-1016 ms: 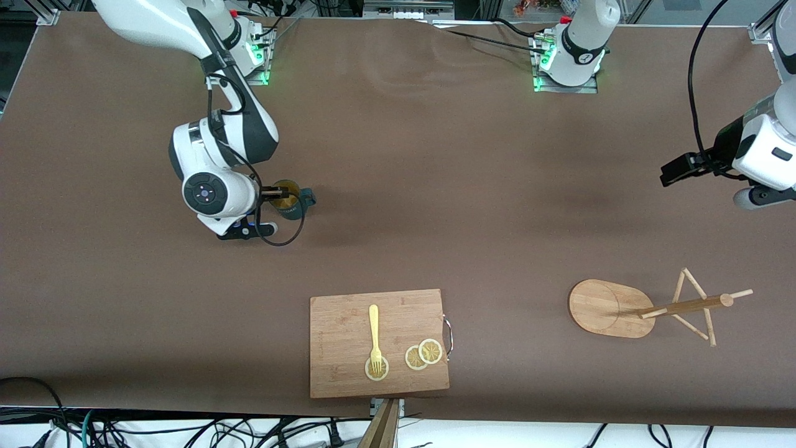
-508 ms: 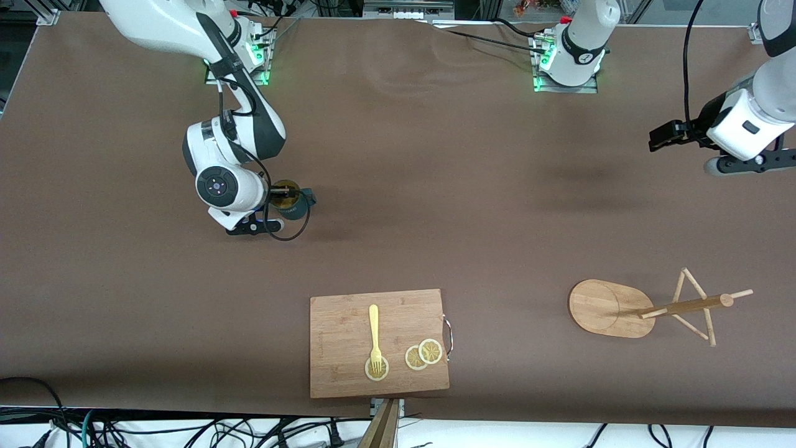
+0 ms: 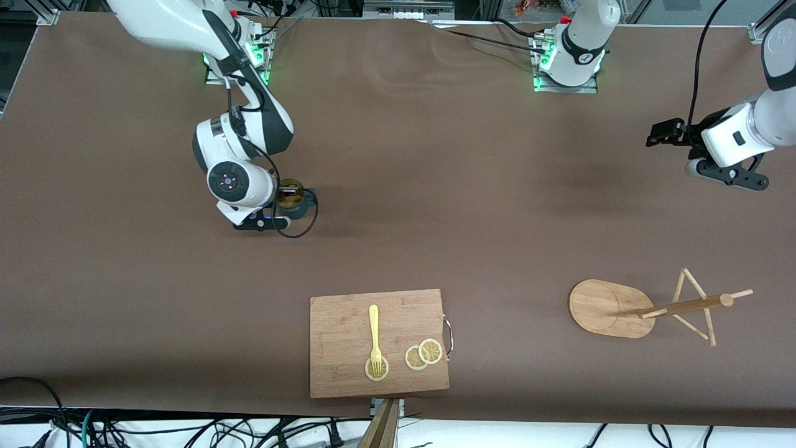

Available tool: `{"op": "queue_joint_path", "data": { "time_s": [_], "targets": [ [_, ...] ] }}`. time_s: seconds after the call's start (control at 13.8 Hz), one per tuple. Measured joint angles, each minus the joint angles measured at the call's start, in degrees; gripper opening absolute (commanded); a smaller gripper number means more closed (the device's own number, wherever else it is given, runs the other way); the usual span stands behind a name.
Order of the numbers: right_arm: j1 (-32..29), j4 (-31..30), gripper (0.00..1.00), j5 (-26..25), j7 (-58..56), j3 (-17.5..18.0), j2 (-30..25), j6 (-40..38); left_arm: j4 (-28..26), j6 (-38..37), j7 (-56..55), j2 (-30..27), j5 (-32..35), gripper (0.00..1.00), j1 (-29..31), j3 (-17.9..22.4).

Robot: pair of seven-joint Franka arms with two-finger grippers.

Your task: Pass cup and hang on rack

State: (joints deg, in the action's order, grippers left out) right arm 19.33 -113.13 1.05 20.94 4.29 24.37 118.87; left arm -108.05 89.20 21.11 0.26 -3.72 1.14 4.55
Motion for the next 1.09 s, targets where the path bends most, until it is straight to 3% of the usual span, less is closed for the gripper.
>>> {"op": "queue_joint_path", "data": {
  "time_s": [0.22,0.44,0.87,1.09],
  "targets": [
    [0.7,2.8,0.0,0.0,1.2,0.2,-0.1,0.5,-0.5,0.0,11.7,2.0,-4.0,1.0,3.2,0.0],
    [2.1,10.1,0.0,0.3,8.9,1.5,1.5,0.6,-2.1,0.0,25.6,4.7,-7.6,1.0,8.7,0.1],
    [14.0,32.0,0.0,0.4,34.8,2.9,15.1,1.2,-3.0,0.1,54.4,12.0,-19.0,1.0,13.7,0.1],
    [18.9,38.8,0.0,1.7,43.7,3.2,19.0,1.2,-3.1,0.0,68.8,17.3,-26.4,1.0,14.3,0.0]
  ]
}}
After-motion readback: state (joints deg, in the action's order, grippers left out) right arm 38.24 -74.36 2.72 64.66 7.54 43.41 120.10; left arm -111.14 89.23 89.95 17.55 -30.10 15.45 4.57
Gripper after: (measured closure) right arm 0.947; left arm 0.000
